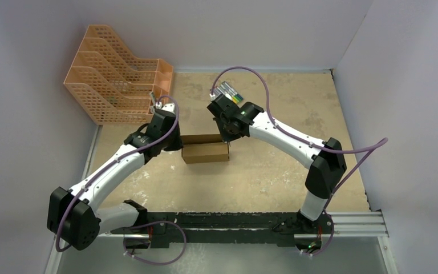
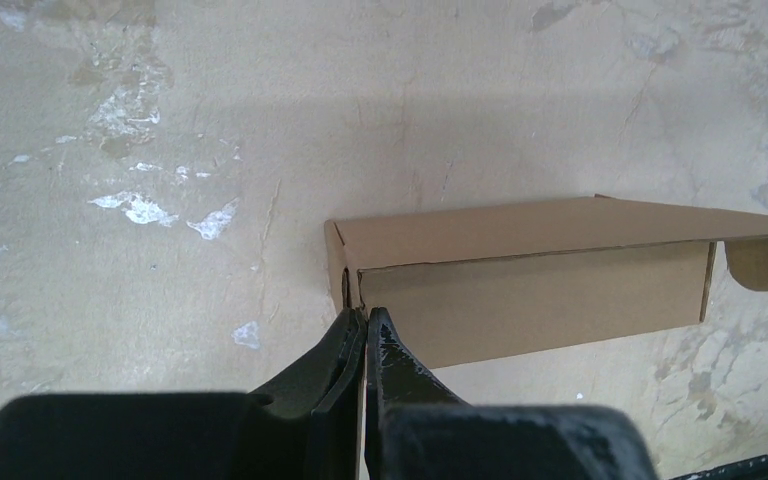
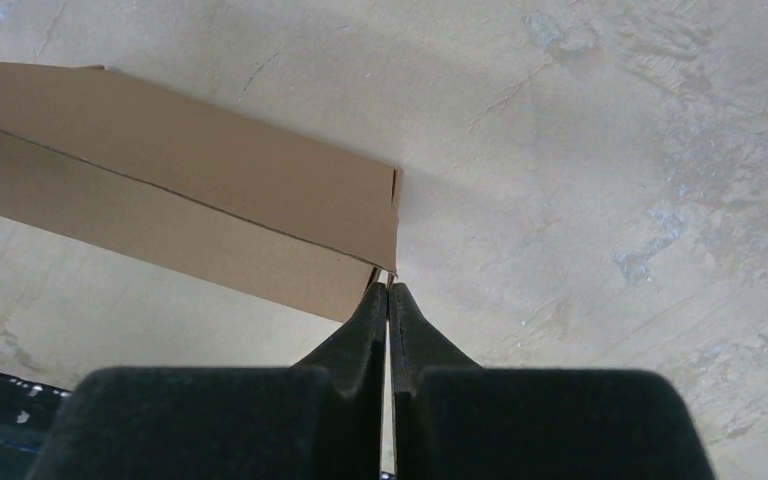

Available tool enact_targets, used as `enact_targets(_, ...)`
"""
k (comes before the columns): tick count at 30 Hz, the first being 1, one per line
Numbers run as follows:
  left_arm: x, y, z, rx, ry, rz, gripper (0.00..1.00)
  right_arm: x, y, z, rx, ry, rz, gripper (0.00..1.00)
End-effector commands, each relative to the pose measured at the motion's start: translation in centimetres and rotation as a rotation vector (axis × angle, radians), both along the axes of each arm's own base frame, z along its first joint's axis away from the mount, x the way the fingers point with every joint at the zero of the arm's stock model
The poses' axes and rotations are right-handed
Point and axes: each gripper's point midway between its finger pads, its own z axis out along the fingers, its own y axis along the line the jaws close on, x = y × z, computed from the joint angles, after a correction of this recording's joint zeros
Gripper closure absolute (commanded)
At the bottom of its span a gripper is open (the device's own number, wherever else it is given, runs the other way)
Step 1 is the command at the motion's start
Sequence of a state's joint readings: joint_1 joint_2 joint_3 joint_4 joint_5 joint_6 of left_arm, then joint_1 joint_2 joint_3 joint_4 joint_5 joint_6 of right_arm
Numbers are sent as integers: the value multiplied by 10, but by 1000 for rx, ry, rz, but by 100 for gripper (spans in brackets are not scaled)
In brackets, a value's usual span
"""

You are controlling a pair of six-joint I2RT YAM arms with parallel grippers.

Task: Fold the paper box

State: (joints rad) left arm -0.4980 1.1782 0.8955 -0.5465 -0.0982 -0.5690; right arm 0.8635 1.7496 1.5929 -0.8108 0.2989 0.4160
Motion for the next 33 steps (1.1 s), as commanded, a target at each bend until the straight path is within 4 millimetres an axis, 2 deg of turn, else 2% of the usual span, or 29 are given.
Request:
enact_targets(1, 7, -18, 23, -118, -83, 16, 100, 0, 21, 15, 86, 13, -43, 100)
enact_targets(8, 0, -10, 14, -93, -80, 33, 100, -5, 18, -2, 72, 85, -124, 100)
enact_targets(14, -5, -12, 14, -108, -78, 35, 100, -4, 11, -13, 73, 95, -229, 100)
enact_targets(19, -10, -11, 12, -111, -72, 31, 100, -2, 14, -10, 117, 129, -272, 100)
enact_targets(25, -12, 1, 13, -46, -77, 34, 100, -3, 16, -2, 127, 137, -265, 100)
enact_targets(33, -19, 15, 6, 28, -65, 39, 100, -9, 17, -2, 117, 174, -250, 100)
